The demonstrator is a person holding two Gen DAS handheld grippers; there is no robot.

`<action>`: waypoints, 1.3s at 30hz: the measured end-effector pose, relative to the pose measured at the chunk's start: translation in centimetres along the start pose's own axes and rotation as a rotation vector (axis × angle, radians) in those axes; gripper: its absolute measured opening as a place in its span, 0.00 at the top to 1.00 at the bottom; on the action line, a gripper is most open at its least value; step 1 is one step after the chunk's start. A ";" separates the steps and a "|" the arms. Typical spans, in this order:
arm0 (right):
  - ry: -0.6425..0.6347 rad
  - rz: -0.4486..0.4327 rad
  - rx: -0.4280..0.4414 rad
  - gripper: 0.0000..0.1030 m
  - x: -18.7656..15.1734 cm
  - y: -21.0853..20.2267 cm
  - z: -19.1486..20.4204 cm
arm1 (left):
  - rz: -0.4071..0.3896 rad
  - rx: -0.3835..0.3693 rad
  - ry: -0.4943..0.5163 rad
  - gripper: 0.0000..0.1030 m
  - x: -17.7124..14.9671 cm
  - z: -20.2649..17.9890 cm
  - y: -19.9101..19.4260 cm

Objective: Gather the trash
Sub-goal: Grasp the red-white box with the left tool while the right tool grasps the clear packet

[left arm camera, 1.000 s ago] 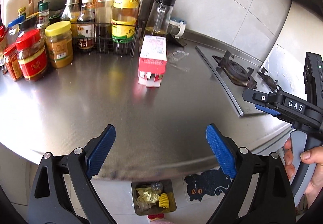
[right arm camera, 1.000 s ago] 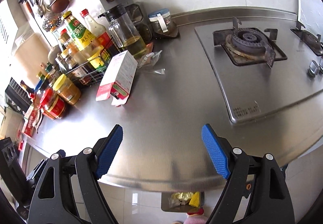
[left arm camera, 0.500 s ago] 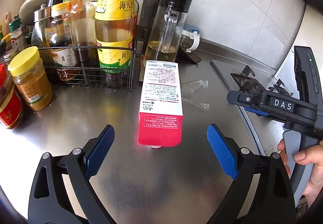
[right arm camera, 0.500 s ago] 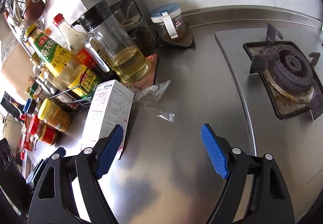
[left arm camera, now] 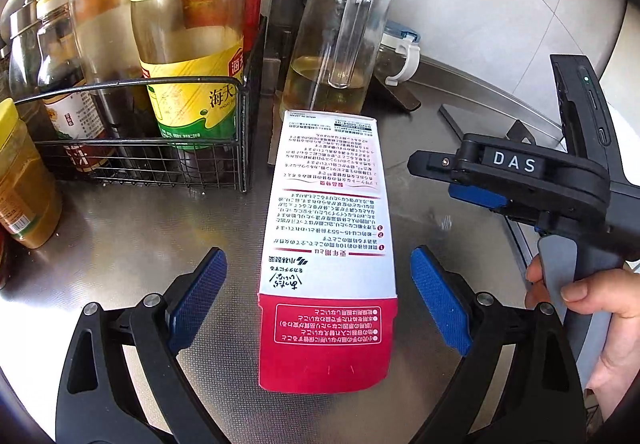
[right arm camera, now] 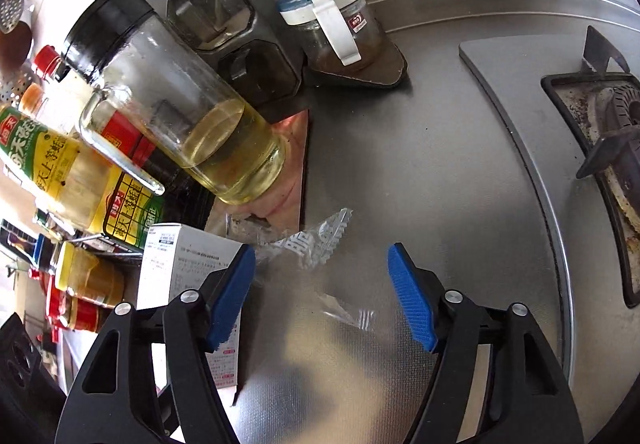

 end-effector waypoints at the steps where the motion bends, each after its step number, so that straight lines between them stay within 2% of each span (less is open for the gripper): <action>1: 0.002 0.008 0.004 0.43 0.0 0.2 0.0 | 0.002 -0.005 0.001 0.17 0.0 0.0 0.2; 2: -0.003 0.012 0.003 0.50 0.0 0.5 0.1 | 0.006 -0.008 0.003 0.21 0.0 -0.1 0.4; 4: -0.024 0.017 -0.001 0.68 -0.1 0.7 0.3 | 0.013 -0.019 0.005 0.29 -0.1 -0.1 0.7; 7: -0.039 0.021 0.004 0.79 -0.4 0.8 0.4 | 0.022 -0.032 0.003 0.43 -0.1 -0.2 1.0; 8: -0.044 0.018 0.002 0.82 -0.5 0.8 0.4 | 0.017 -0.032 0.002 0.45 -0.1 -0.2 0.9; 10: -0.055 0.016 -0.004 0.96 -0.5 0.8 0.4 | 0.012 -0.031 0.009 0.46 -0.1 -0.4 0.7; 11: -0.058 0.012 -0.004 0.98 -0.7 0.6 0.3 | 0.011 -0.034 0.011 0.47 -0.1 -0.5 0.6; 18: -0.042 -0.007 0.017 0.98 -1.6 -1.8 -0.5 | -0.019 -0.017 0.023 0.48 -0.7 -1.4 -1.6; 19: -0.027 0.010 0.030 0.94 -1.8 -1.8 -0.6 | -0.023 -0.009 0.025 0.48 -0.8 -1.6 -1.9; 23: -0.013 0.008 0.037 0.93 -2.1 -2.1 0.1 | -0.028 0.007 0.020 0.48 -1.3 -1.5 -3.3; 24: -0.017 0.000 0.031 0.86 -2.1 -2.2 0.4 | -0.029 0.011 0.019 0.48 -1.3 -1.5 -3.5; 25: -0.014 -0.006 0.031 0.59 -2.2 -2.4 0.6 | -0.030 0.011 0.016 0.48 -1.3 -1.5 -3.6; 27: -0.003 -0.044 0.015 0.28 -2.0 -2.7 0.7 | -0.032 0.016 0.014 0.48 -1.4 -1.3 -3.8; 33: 0.047 -0.021 -0.047 0.28 -0.7 -0.2 0.0 | -0.039 0.032 0.000 0.47 -1.6 -0.7 -4.5; 39: 0.036 -0.028 -0.022 0.27 0.2 1.6 1.1 | -0.042 0.051 -0.023 0.47 -1.7 0.4 -4.9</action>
Point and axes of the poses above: each gripper's, at about its wrist camera, not at the fingertips, and y roughly the way its jaws point, z to its left, x to its top, the point moved 4 cm from there along y, roughly the way its jaws point, and after that the axes turned 15 degrees about y, right-handed, at the moved point
